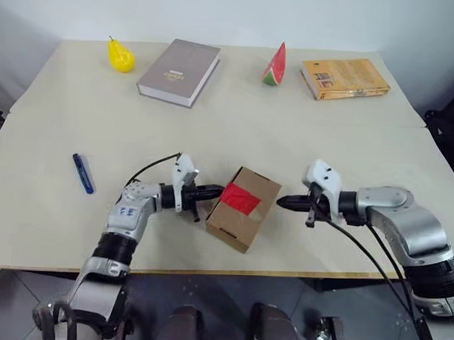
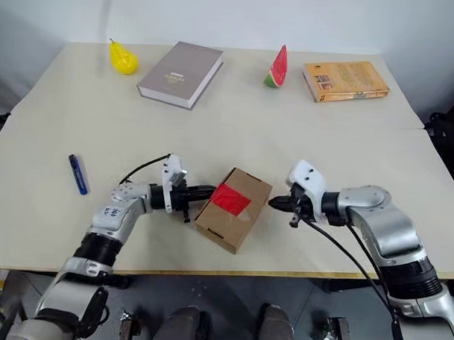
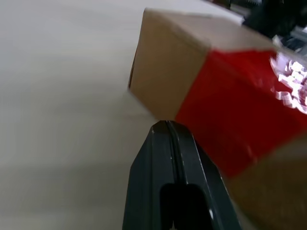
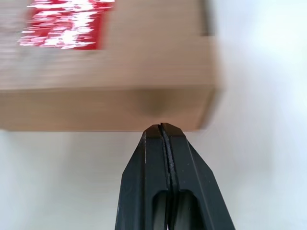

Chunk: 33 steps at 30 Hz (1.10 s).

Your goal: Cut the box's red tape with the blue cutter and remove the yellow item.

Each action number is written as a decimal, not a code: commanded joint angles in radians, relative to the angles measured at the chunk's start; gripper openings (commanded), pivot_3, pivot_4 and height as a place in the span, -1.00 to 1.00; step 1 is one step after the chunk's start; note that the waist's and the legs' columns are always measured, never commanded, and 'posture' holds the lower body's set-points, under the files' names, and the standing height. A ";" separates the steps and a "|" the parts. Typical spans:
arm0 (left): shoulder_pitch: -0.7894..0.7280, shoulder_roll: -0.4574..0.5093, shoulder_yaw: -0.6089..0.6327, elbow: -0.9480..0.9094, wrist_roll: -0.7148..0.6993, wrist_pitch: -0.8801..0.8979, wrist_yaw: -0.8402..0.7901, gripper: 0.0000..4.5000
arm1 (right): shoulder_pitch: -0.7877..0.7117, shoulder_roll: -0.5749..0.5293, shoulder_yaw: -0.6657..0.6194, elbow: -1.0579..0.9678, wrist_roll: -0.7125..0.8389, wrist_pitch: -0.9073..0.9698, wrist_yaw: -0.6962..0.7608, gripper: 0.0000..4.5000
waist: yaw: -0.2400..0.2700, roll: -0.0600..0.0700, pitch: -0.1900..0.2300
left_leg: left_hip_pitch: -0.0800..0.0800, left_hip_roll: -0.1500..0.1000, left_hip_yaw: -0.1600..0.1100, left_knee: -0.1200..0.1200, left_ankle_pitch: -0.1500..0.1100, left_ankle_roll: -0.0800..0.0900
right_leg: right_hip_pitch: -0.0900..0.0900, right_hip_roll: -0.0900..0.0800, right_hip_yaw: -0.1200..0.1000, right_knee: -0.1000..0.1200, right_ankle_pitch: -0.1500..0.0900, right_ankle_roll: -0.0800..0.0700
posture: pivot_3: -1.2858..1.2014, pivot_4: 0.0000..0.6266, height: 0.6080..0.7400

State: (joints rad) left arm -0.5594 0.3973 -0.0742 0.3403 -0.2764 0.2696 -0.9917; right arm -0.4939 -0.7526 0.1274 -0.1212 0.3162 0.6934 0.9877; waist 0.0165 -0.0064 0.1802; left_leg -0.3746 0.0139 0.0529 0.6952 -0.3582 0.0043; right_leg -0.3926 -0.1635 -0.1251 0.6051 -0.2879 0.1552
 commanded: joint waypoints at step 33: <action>-0.107 -0.139 -0.010 -0.045 0.063 0.030 0.358 -1.00 | 0.124 -0.058 -0.079 -0.007 0.008 -0.140 0.193 -0.99 | 0.008 0.003 0.001 | 0.000 -0.001 0.001 0.002 -0.001 0.000 | 0.001 0.000 0.001 0.001 0.000 0.000 | 0.03 -0.52 1.00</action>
State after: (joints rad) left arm -0.6524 0.2661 -0.0810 0.2673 -0.2292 0.3415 -0.6328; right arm -0.3877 -0.7814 0.0919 -0.0366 0.2788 0.4983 1.1774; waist 0.0243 -0.0032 0.1814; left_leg -0.3744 0.0134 0.0538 0.6970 -0.3588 0.0046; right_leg -0.3919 -0.1637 -0.1242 0.6059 -0.2879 0.1553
